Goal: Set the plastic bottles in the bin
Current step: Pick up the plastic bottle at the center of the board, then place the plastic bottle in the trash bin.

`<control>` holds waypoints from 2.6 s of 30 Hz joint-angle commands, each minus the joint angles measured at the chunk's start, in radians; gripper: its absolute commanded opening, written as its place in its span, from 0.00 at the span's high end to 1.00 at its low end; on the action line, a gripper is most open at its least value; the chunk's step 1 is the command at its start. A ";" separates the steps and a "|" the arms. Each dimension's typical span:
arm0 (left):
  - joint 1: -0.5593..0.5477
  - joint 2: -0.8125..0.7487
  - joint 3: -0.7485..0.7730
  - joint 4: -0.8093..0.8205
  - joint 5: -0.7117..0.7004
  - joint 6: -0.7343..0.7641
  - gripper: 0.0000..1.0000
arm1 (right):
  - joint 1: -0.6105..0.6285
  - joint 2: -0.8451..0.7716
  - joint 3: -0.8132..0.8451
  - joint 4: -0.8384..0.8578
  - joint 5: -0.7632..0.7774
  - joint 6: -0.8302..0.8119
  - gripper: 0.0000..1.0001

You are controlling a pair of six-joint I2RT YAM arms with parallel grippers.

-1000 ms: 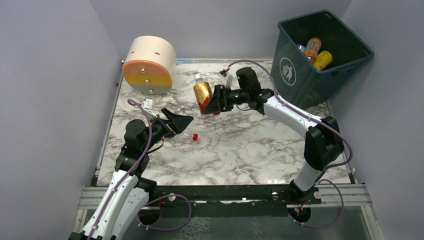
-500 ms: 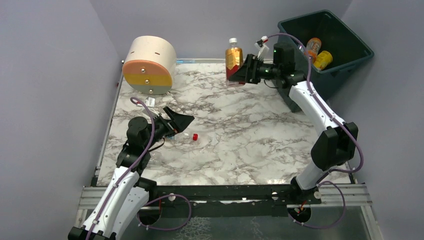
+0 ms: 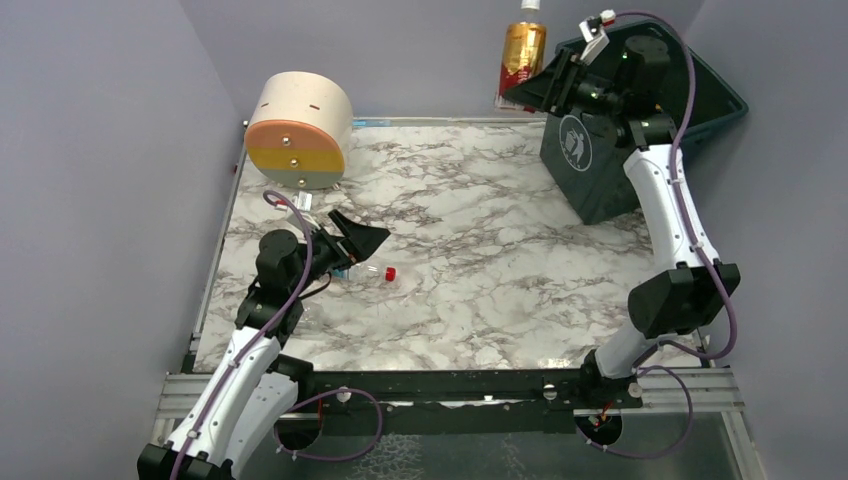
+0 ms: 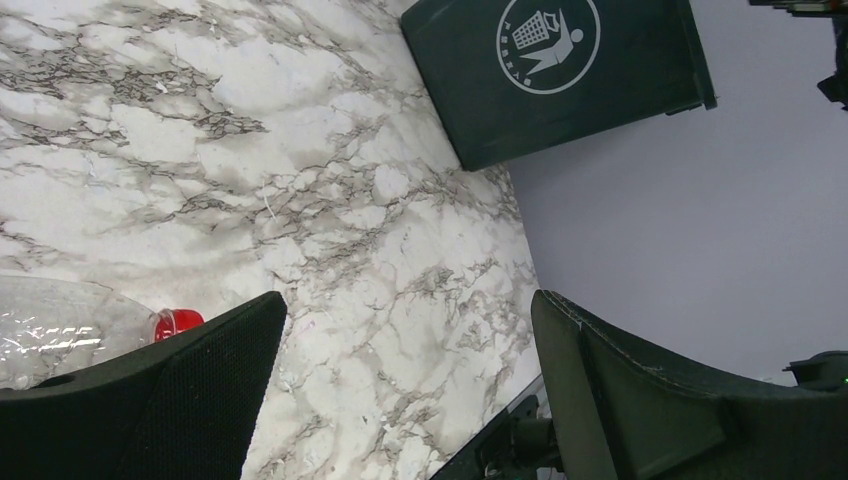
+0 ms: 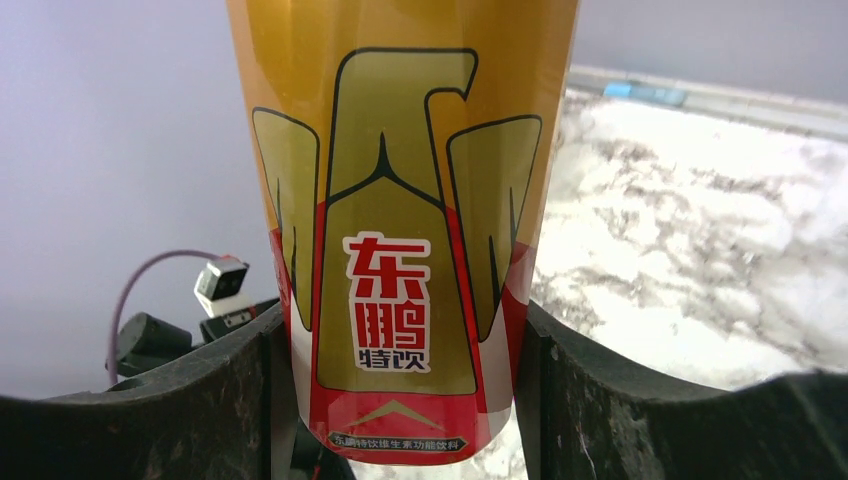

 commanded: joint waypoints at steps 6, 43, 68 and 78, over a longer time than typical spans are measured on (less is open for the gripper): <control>-0.002 0.022 -0.001 0.054 0.027 0.009 0.01 | -0.174 0.049 0.143 0.104 -0.117 0.148 0.37; -0.002 0.105 -0.024 0.120 0.047 0.009 0.01 | -0.470 0.152 0.272 -0.132 0.262 -0.005 0.35; -0.002 0.084 -0.002 0.091 0.056 0.014 0.01 | -0.466 0.082 0.178 -0.138 0.288 -0.006 0.06; -0.002 0.046 -0.014 0.044 0.041 0.011 0.01 | -0.274 -0.019 0.096 -0.143 0.313 -0.061 0.04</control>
